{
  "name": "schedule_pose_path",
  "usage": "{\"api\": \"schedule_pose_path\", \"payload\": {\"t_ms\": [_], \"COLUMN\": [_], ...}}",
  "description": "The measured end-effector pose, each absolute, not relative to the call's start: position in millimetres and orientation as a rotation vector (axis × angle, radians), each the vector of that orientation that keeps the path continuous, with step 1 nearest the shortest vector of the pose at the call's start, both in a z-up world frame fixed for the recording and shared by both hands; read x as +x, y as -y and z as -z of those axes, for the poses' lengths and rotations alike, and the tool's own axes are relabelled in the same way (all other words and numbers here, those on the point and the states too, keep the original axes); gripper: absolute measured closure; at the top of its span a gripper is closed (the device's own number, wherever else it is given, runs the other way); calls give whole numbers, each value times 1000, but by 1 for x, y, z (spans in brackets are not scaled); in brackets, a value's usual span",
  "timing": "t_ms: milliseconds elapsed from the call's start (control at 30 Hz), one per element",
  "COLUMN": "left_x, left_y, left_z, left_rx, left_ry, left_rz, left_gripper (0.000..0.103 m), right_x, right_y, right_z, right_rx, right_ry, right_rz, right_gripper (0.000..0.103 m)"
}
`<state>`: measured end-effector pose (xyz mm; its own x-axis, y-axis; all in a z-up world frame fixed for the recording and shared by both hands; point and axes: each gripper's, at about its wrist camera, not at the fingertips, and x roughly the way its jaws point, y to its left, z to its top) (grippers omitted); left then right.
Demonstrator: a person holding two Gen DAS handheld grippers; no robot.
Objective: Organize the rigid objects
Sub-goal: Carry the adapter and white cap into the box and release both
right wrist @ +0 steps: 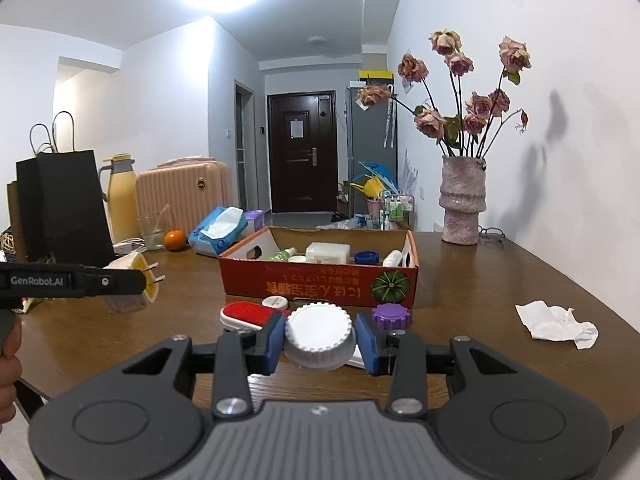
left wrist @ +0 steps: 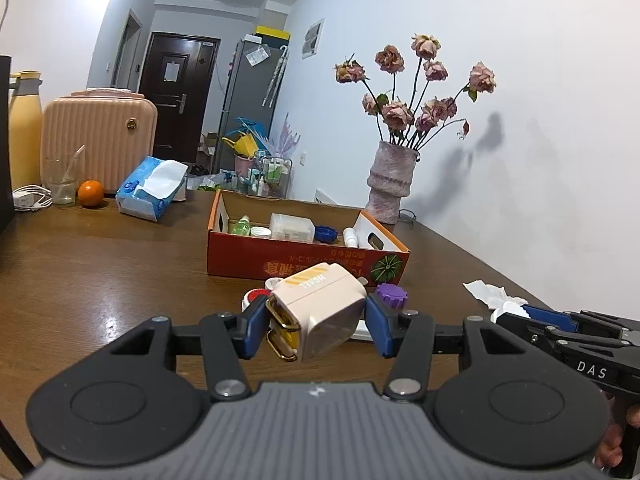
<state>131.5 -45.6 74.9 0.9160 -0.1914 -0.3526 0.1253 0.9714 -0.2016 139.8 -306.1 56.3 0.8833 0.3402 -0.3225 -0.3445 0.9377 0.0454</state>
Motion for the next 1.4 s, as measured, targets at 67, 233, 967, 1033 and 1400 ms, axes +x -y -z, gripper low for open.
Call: {"api": "schedule_pose_path", "payload": {"t_ms": [67,233,967,1033,1400], "left_x": [144,193,522,524,526], "left_y": [44,38,10,9,-1], "left_z": [-76,-87,-29,-29,-50], "left_rx": [-160,-101,-109,-98,-112], "left_ry": [-378,-376,-773,-724,-666], "left_rz": [167,187,306,302,256], "left_gripper": [51,51,48,41,26], "right_x": [149,193,566,575,577], "right_y": [305,302,250,247,249], "right_z": [-57,-67,-17,-11,-24], "right_rx": [-15,-6,-7,-4,-13], "right_ry": [-337,-338,-750,-754,-707], "right_rz": [-359,-405,-380,-370,-367], "right_gripper": [65,65,64,62,45]}}
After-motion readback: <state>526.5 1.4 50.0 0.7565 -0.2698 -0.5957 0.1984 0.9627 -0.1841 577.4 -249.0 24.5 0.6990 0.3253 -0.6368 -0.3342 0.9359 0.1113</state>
